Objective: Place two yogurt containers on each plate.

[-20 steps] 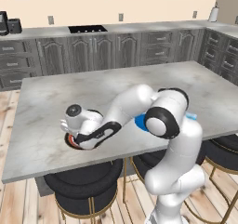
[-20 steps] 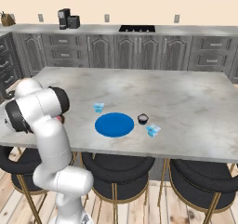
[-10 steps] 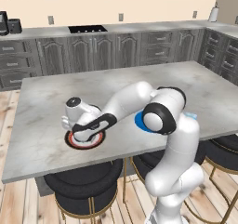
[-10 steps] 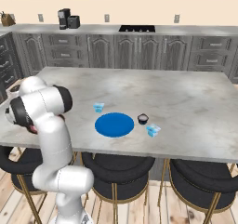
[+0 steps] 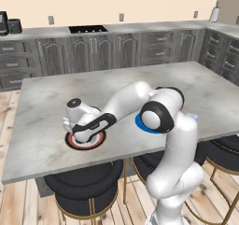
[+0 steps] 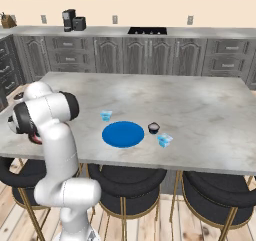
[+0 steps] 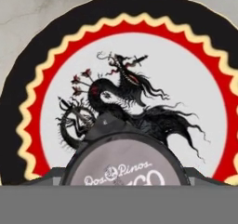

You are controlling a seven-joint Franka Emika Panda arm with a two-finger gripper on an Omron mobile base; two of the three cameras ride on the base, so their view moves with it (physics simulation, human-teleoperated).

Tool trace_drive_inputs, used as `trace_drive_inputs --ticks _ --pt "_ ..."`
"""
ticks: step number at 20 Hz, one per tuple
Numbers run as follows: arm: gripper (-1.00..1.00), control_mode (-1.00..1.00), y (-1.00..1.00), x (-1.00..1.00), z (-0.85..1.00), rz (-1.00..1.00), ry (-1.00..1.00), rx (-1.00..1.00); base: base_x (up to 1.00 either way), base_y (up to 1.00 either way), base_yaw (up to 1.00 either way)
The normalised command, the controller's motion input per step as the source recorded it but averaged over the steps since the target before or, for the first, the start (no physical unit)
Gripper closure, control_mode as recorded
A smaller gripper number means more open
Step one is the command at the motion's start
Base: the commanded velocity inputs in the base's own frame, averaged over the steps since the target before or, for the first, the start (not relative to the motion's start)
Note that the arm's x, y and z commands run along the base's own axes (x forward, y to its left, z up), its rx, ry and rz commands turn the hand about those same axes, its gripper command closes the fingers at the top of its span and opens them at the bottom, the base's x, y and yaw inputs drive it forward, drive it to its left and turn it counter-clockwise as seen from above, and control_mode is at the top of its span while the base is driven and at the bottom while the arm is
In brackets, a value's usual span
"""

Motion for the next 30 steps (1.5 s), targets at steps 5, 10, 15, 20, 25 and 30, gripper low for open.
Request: trace_drive_inputs --ticks 5,10,15,20,25,30 --pt "1.00 -1.00 0.00 0.12 -0.12 0.00 0.02 -0.01 0.00 0.00 0.00" --pt "1.00 -1.00 0.00 0.10 -0.09 0.00 0.02 -0.01 0.00 0.00 0.00" --pt "1.00 -1.00 0.00 0.10 -0.07 0.00 0.03 0.00 0.00 0.00 0.00" --pt "-1.00 -1.00 0.00 0.03 -0.08 0.00 0.04 0.00 0.00 0.00 0.00" --pt "-1.00 -1.00 -0.03 0.00 0.00 0.00 0.04 -0.02 0.00 0.00 0.00" --pt "-1.00 -1.00 -0.02 -0.01 0.00 0.00 0.01 0.00 0.00 0.00 0.00"
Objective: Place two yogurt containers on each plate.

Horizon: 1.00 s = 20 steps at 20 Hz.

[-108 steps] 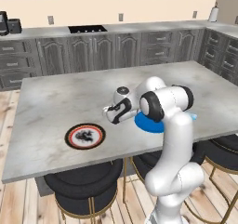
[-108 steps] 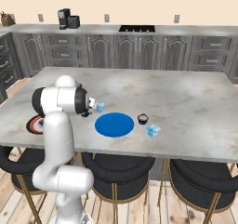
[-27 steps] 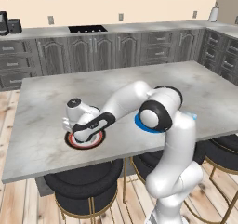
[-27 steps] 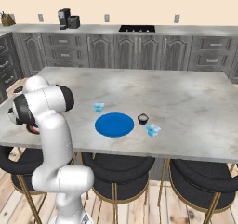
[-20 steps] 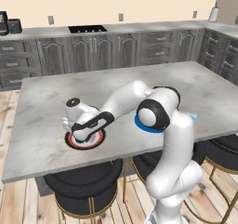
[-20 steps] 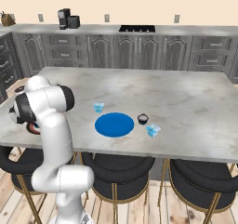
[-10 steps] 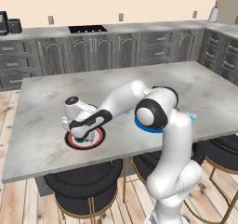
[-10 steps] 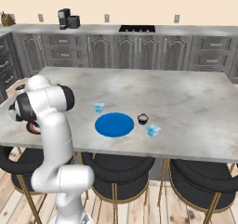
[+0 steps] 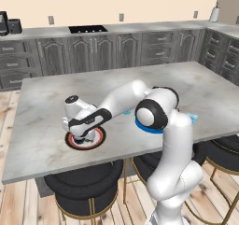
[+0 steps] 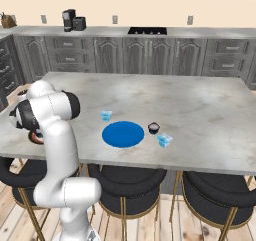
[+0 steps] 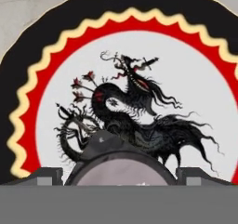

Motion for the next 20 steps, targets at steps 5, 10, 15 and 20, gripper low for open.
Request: trace_drive_inputs --ticks 5,10,15,20 --pt "-1.00 -1.00 -0.01 -0.04 0.01 0.00 0.05 0.00 0.00 0.00 0.00" --pt "-1.00 -1.00 -0.18 0.00 0.22 0.00 0.01 0.00 0.00 0.00 0.00" --pt "-1.00 -1.00 -0.31 -0.10 0.47 0.00 -0.01 0.00 0.00 0.00 0.00" --pt "-1.00 -1.00 -0.44 -0.10 0.50 -0.04 0.02 -0.02 0.00 0.00 0.00"
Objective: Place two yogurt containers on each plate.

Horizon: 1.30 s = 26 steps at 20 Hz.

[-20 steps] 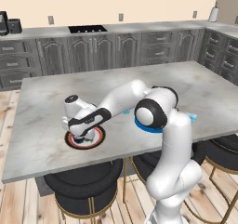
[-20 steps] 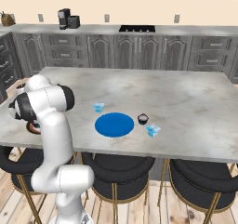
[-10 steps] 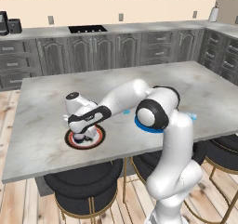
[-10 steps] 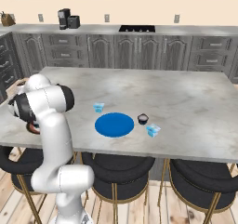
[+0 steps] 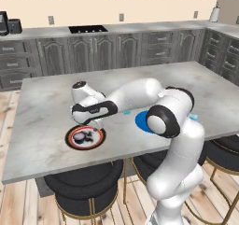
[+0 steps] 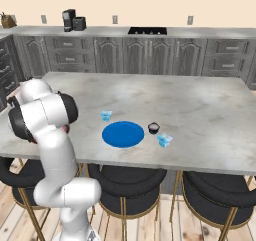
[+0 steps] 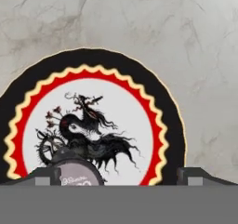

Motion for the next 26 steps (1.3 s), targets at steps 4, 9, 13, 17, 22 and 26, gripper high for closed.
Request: trace_drive_inputs --ticks 4,9,13,17,22,26 --pt "-1.00 -1.00 -0.45 -0.01 0.44 0.00 0.01 -0.08 0.00 0.00 0.00" --pt "-1.00 -1.00 -0.72 -0.08 0.34 0.13 0.01 -0.02 0.00 0.00 0.00" --pt "-1.00 -1.00 -0.72 -0.28 0.24 0.43 -0.03 -0.01 0.00 0.00 0.00" --pt "-1.00 -1.00 -0.79 -0.14 0.12 0.44 -0.09 0.00 0.00 0.00 0.00" --pt "-1.00 -1.00 -0.73 0.03 0.04 0.42 -0.07 0.00 0.00 0.00 0.00" --pt "-1.00 -1.00 -0.69 0.30 0.03 0.20 0.04 0.00 0.00 0.00 0.00"
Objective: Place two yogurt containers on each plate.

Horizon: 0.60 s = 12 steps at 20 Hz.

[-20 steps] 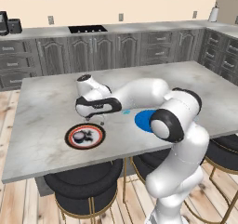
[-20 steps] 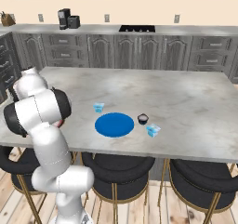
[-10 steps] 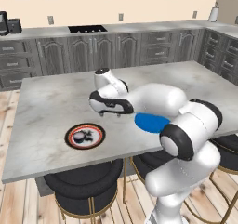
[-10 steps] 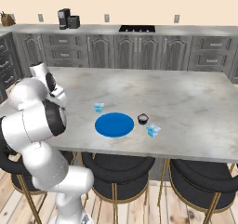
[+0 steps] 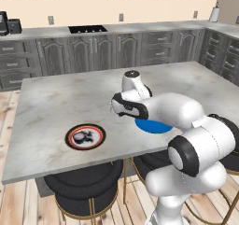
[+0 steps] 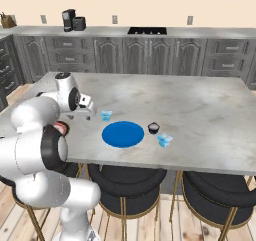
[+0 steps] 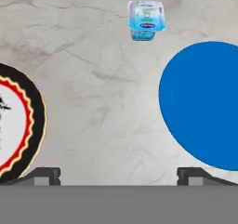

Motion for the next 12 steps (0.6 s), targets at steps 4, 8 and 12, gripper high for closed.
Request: trace_drive_inputs --ticks 4,8,12 --pt "-1.00 -1.00 -0.56 0.43 0.03 0.05 0.07 0.00 0.00 0.00 0.00" --pt "-1.00 -1.00 -0.36 0.46 0.00 0.08 0.00 0.05 0.00 0.00 0.00" --pt "-1.00 -1.00 -0.22 0.44 0.00 0.10 0.00 0.03 0.00 0.00 0.00"
